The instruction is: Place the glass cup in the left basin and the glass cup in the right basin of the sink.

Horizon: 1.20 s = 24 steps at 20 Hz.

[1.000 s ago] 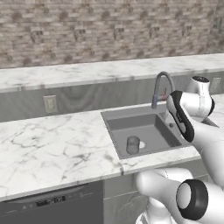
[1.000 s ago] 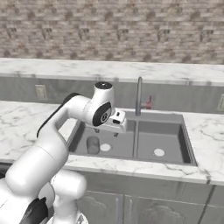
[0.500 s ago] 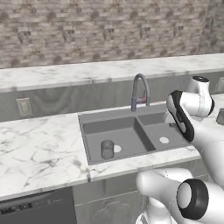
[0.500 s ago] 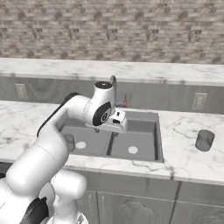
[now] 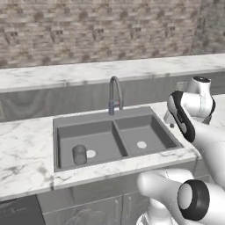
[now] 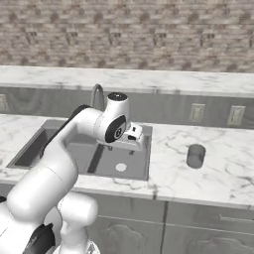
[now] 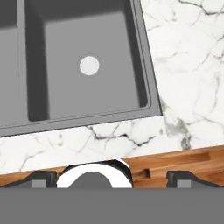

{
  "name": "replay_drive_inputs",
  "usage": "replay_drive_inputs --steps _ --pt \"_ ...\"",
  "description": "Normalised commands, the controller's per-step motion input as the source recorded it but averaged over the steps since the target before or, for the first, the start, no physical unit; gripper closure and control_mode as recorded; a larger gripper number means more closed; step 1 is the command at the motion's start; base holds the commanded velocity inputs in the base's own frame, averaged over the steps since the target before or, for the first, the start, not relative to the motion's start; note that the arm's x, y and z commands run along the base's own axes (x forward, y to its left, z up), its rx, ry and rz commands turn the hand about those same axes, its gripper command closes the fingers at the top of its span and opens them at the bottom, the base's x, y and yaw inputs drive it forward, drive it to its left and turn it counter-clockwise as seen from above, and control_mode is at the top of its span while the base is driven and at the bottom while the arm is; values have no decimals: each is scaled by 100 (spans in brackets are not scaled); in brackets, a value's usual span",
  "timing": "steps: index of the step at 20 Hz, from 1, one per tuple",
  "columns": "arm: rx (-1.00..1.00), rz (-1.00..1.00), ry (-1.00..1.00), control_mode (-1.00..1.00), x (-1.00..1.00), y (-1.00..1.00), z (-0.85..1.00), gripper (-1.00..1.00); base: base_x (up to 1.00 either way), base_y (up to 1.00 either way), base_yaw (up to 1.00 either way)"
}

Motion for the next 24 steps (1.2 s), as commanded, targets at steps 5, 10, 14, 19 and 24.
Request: replay_drive_inputs --steps 5,10,14,19,24 --pt "0 0 0 100 0 0 0 -100 -7 -65 0" --pt "0 0 0 100 0 0 0 -100 0 -63 0" --pt "0 0 0 100 0 0 0 -100 3 -57 2" --pt "0 0 0 100 0 0 0 -100 7 -33 1" --pt "0 0 0 100 0 0 0 -100 23 -1 1"
